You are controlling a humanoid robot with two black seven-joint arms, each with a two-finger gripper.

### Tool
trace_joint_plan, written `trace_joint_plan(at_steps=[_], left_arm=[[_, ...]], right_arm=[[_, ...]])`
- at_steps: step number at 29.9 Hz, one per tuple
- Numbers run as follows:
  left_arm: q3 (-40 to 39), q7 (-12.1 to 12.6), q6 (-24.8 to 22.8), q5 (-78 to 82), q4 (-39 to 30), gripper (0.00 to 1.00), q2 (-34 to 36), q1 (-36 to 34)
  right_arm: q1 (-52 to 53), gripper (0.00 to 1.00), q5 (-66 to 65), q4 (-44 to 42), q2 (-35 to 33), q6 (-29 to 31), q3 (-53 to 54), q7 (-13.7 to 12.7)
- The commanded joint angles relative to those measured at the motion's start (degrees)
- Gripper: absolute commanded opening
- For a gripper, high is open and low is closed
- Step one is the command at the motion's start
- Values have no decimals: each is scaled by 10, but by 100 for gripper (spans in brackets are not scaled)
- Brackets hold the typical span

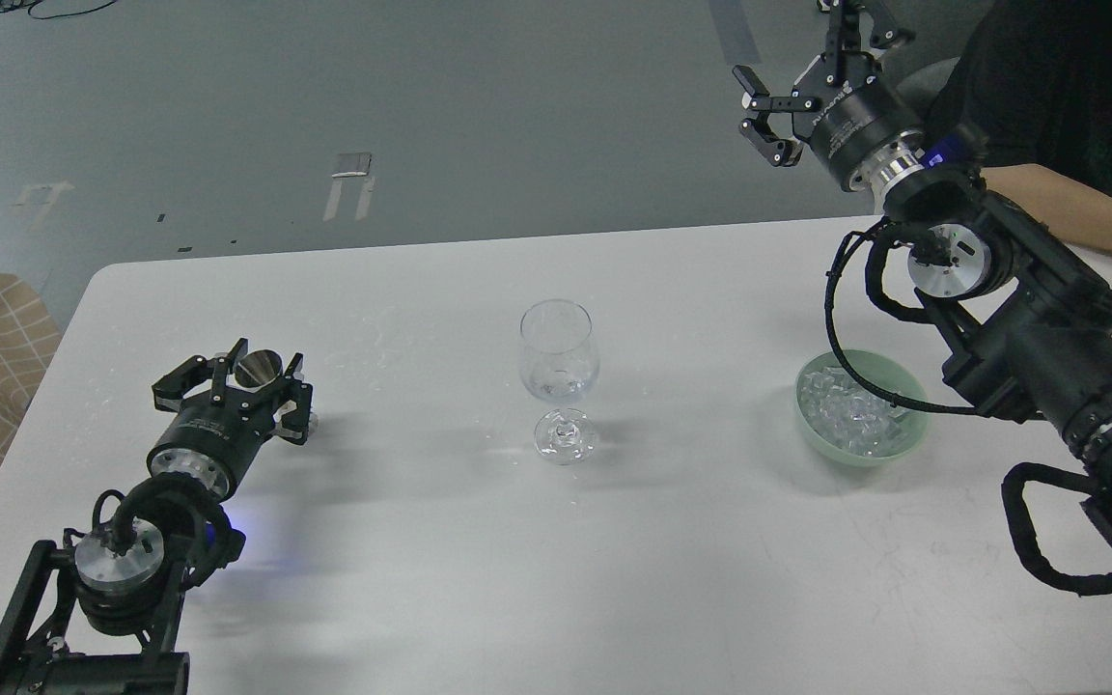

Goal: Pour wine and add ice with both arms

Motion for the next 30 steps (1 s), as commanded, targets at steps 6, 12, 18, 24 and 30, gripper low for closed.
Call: trace_joint_plan(at_steps=[6,12,18,24,30], left_arm=[[17,3,-4,0,-9,98,4,4],[17,13,-16,0,-11,98,4,5],[14,14,-16,-1,-11,98,9,5],[5,31,-30,-3,-25,98,34,18],[-11,65,-49,-3,-58,98,61,32]], right_arm=[[0,100,0,0,0,0,0,0],[0,100,0,0,0,0,0,0],[0,100,0,1,-1,0,0,0],[0,100,1,1,-1,0,0,0],[0,100,1,1,-1,0,0,-1]])
